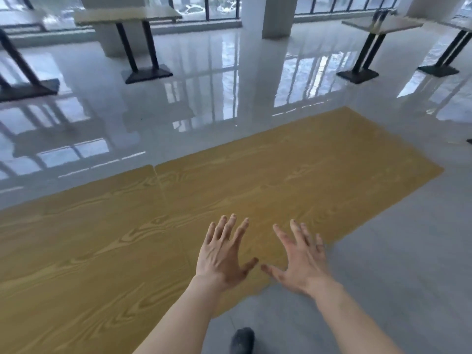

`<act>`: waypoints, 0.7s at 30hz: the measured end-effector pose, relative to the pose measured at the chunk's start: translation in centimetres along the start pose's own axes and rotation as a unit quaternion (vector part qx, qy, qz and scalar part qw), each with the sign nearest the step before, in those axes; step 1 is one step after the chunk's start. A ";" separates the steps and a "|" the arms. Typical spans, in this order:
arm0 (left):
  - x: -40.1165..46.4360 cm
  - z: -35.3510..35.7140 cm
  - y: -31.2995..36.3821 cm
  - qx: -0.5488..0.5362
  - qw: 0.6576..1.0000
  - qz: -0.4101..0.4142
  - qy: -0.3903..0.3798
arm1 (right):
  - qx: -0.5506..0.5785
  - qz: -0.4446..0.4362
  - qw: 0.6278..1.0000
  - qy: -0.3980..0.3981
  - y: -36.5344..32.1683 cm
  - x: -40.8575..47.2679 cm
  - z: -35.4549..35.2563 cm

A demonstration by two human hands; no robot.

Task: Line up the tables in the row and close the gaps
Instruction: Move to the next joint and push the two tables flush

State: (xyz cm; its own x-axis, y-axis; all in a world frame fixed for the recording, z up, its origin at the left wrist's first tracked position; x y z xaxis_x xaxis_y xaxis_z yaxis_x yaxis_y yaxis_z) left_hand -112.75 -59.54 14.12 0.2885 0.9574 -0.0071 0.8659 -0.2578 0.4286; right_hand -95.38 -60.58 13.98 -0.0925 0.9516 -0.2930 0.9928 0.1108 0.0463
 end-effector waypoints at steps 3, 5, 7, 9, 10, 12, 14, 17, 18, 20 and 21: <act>0.8 1.4 -2.4 0.002 0.998 -0.061 0.016 | -0.013 -0.059 0.998 -0.006 -1.3 3.9 1.0; 0.9 2.4 -3.5 -0.003 0.995 -0.095 0.021 | -0.034 -0.097 0.995 -0.012 -2.1 5.6 1.6; 0.3 3.1 -4.3 -0.008 0.991 -0.132 0.035 | -0.042 -0.128 0.991 -0.018 -2.7 6.6 2.2; -0.8 3.8 -4.8 -0.013 0.984 -0.170 0.041 | -0.042 -0.156 0.986 -0.032 -2.9 7.2 2.9; -1.5 4.3 -4.9 -0.017 0.981 -0.187 0.040 | -0.046 -0.174 0.983 -0.042 -3.0 7.1 3.5; -2.9 5.3 -4.9 -0.023 0.974 -0.218 0.049 | -0.058 -0.200 0.977 -0.050 -3.1 7.0 4.6; -3.9 6.4 -4.8 -0.023 0.968 -0.244 0.053 | -0.068 -0.227 0.970 -0.052 -3.2 7.2 5.8; -5.2 8.6 -4.8 -0.014 0.961 -0.268 0.061 | -0.088 -0.271 0.958 -0.046 -3.7 7.2 8.1; -5.5 9.3 -4.8 -0.012 0.960 -0.273 0.066 | -0.092 -0.282 0.954 -0.045 -3.8 7.1 9.0; -5.9 10.6 -4.9 -0.010 0.958 -0.277 0.075 | -0.098 -0.298 0.949 -0.041 -3.9 6.9 10.6; -6.1 11.6 -4.8 -0.010 0.958 -0.278 0.075 | -0.103 -0.304 0.946 -0.039 -3.8 6.9 11.3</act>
State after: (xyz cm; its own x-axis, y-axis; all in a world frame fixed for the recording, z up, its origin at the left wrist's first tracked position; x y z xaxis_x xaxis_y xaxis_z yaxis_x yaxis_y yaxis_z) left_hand -113.92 -65.65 1.65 -0.2782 0.9542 -0.1099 0.8606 0.2984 0.4127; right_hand -98.93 -57.73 0.95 -0.6271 0.6710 -0.3956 0.7214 0.6919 0.0302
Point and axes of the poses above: each hand's wrist, its own x-axis towards the middle knuckle, its own z-axis out of the palm, y = z × x, the point moved 10 cm from there along x, towards the middle knuckle, and after that the axes turned 10 degrees about -x, right-handed, at the moved point
